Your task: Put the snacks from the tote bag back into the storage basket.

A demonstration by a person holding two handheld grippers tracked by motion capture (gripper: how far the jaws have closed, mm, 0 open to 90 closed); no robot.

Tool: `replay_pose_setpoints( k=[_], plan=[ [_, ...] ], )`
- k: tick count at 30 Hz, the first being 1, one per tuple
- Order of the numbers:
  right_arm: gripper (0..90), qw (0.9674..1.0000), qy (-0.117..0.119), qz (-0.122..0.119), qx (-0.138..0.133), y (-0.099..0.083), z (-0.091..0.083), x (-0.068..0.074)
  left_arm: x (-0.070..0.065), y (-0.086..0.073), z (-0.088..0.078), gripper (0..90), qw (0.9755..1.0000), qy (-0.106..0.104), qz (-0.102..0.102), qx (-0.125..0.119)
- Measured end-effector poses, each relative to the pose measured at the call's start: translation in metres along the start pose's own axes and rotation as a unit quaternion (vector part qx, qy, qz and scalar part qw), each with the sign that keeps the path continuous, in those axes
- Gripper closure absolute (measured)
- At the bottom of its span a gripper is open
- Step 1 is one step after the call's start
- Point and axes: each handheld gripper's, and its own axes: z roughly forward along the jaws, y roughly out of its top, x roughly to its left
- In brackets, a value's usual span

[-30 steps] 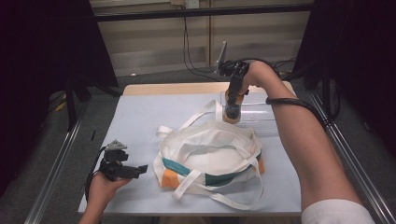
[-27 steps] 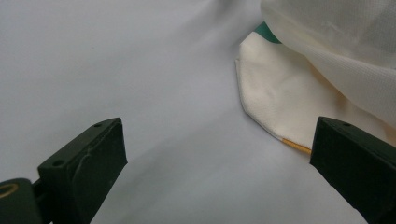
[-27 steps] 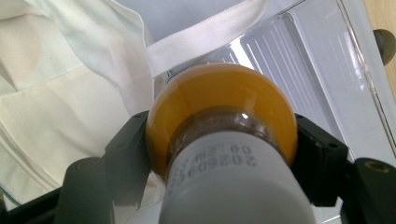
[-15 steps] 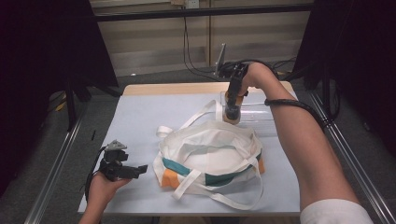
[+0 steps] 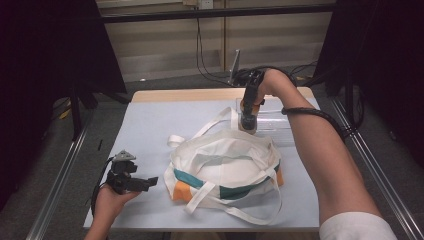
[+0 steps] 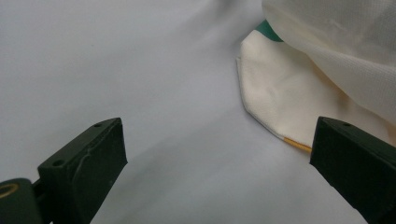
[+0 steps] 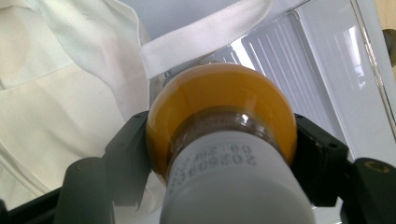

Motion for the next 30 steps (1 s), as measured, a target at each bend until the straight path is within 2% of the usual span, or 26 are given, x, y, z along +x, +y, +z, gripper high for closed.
replay_pose_setpoints(
  k=[1, 9, 11, 30],
  plan=[
    [30.2, 1.0000, 0.000, 0.000, 0.000, 0.0000, 0.0009, -0.0001, 0.0010, 0.0007, -0.0014, 3.4, 0.9999, -0.006, 0.002, 0.009],
    [30.2, 1.0000, 0.002, -0.003, 0.002, -0.0019, 0.0056, -0.0014, 0.0007, 0.0006, -0.0008, 3.4, 1.0000, -0.003, 0.003, 0.008],
    [30.2, 1.0000, 0.002, -0.003, 0.000, -0.0022, 0.0056, -0.0014, -0.0004, 0.0000, 0.0003, 3.4, 1.0000, 0.003, 0.000, -0.001],
    [30.2, 1.0000, 0.000, -0.003, 0.001, -0.0035, 0.0075, -0.0003, -0.0012, 0.0002, -0.0007, 3.4, 1.0000, 0.004, 0.003, 0.000]
  ],
)
